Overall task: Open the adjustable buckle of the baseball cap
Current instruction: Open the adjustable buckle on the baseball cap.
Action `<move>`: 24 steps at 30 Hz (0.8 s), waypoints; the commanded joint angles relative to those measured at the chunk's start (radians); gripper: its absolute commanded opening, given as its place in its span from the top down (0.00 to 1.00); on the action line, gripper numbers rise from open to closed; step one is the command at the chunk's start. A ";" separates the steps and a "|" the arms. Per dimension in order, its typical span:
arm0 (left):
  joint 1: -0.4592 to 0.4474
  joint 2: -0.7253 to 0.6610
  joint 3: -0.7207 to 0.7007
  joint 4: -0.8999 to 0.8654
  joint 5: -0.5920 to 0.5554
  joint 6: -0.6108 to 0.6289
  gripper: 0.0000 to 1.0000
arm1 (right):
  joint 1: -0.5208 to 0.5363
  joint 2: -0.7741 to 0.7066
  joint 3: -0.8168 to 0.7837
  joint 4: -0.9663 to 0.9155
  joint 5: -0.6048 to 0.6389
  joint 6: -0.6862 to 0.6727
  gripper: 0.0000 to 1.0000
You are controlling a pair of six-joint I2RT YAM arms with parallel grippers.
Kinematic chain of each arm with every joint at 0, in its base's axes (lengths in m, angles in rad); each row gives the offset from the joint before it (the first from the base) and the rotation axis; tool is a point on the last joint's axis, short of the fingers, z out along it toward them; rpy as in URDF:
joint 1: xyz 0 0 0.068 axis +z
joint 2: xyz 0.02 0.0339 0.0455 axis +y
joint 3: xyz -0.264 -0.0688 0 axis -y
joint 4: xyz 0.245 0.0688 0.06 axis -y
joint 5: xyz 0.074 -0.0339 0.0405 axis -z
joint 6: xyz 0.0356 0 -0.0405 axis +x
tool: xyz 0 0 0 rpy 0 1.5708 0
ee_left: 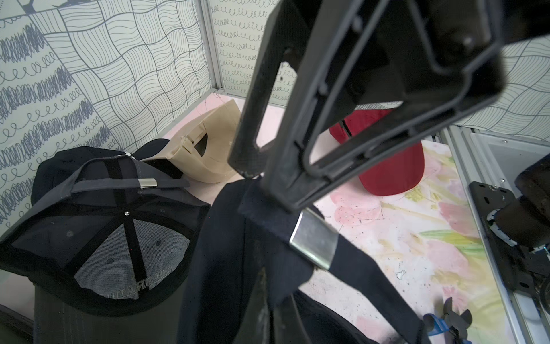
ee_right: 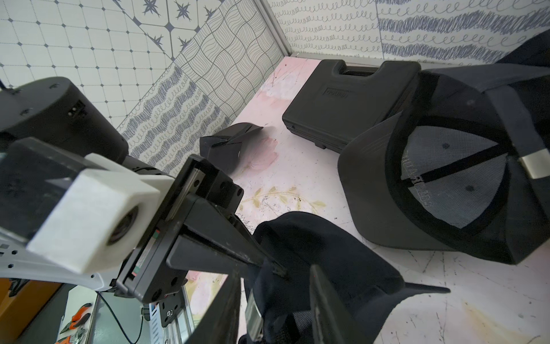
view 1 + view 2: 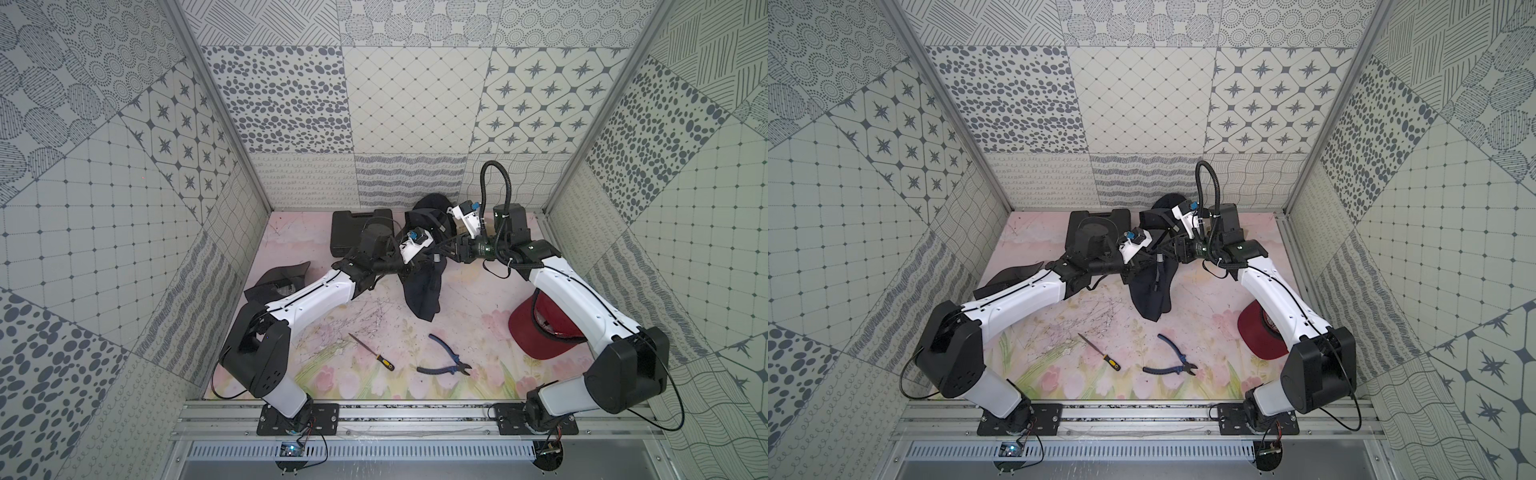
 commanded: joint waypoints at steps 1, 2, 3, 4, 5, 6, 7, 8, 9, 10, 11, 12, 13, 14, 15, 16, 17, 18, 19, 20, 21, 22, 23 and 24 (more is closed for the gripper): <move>-0.011 -0.009 0.018 -0.002 0.035 0.027 1.00 | 0.001 0.005 0.025 0.014 -0.041 0.008 0.63; -0.010 -0.009 0.018 -0.002 0.035 0.026 1.00 | 0.000 0.004 0.022 0.018 -0.045 0.007 0.64; -0.011 -0.007 0.018 -0.004 0.035 0.029 1.00 | 0.000 0.002 0.018 0.021 -0.051 0.006 0.67; -0.011 -0.005 0.018 -0.005 0.034 0.029 1.00 | 0.001 0.002 0.017 0.022 -0.054 0.005 0.68; -0.012 -0.005 0.020 -0.007 0.034 0.029 1.00 | 0.001 0.001 0.014 0.023 -0.056 0.005 0.70; -0.012 -0.003 0.021 -0.009 0.032 0.029 1.00 | 0.000 0.001 0.014 0.025 -0.060 0.005 0.73; -0.012 -0.002 0.023 -0.012 0.031 0.032 1.00 | 0.001 0.001 0.016 0.023 -0.063 0.006 0.75; -0.012 0.001 0.025 -0.017 0.029 0.033 1.00 | 0.001 0.004 0.018 0.022 -0.063 0.007 0.76; -0.012 0.002 0.029 -0.021 0.029 0.035 1.00 | 0.001 0.007 0.020 0.019 -0.062 0.007 0.78; -0.012 0.004 0.032 -0.024 0.029 0.036 1.00 | 0.001 0.010 0.022 0.018 -0.064 0.007 0.80; -0.012 0.004 0.033 -0.027 0.028 0.036 1.00 | 0.001 0.010 0.023 0.018 -0.067 0.007 0.81; -0.011 0.005 0.034 -0.027 0.025 0.036 1.00 | 0.001 0.010 0.021 0.022 -0.071 0.007 0.84; -0.012 0.006 0.033 -0.029 0.022 0.036 1.00 | 0.001 0.007 0.020 0.025 -0.076 0.005 0.86; -0.011 0.008 0.036 -0.032 0.018 0.035 1.00 | 0.000 0.003 0.018 0.029 -0.082 0.003 0.90; -0.013 0.008 0.037 -0.034 0.013 0.031 1.00 | 0.001 -0.003 0.015 0.032 -0.091 -0.001 0.93; -0.012 0.010 0.042 -0.037 0.008 0.028 1.00 | 0.001 -0.008 0.012 0.037 -0.104 -0.008 0.98; -0.011 0.015 0.050 -0.044 0.005 0.021 1.00 | 0.001 -0.016 0.006 0.043 -0.118 -0.013 1.00; -0.012 0.019 0.059 -0.051 -0.001 0.016 1.00 | 0.001 -0.023 0.003 0.046 -0.127 -0.020 1.00; -0.012 0.023 0.067 -0.057 -0.022 -0.001 1.00 | 0.001 -0.030 -0.003 0.047 -0.133 -0.026 1.00; -0.012 0.028 0.073 -0.057 -0.055 -0.023 1.00 | 0.000 -0.038 -0.011 0.047 -0.140 -0.034 1.00; -0.012 0.031 0.079 -0.057 -0.081 -0.040 1.00 | 0.001 -0.047 -0.021 0.050 -0.148 -0.041 1.00; -0.011 0.036 0.086 -0.061 -0.100 -0.055 1.00 | 0.001 -0.057 -0.035 0.059 -0.158 -0.046 1.00; -0.011 0.043 0.095 -0.066 -0.106 -0.071 1.00 | 0.001 -0.070 -0.053 0.075 -0.165 -0.048 1.00; -0.011 0.052 0.103 -0.072 -0.107 -0.088 1.00 | 0.002 -0.083 -0.069 0.087 -0.167 -0.052 1.00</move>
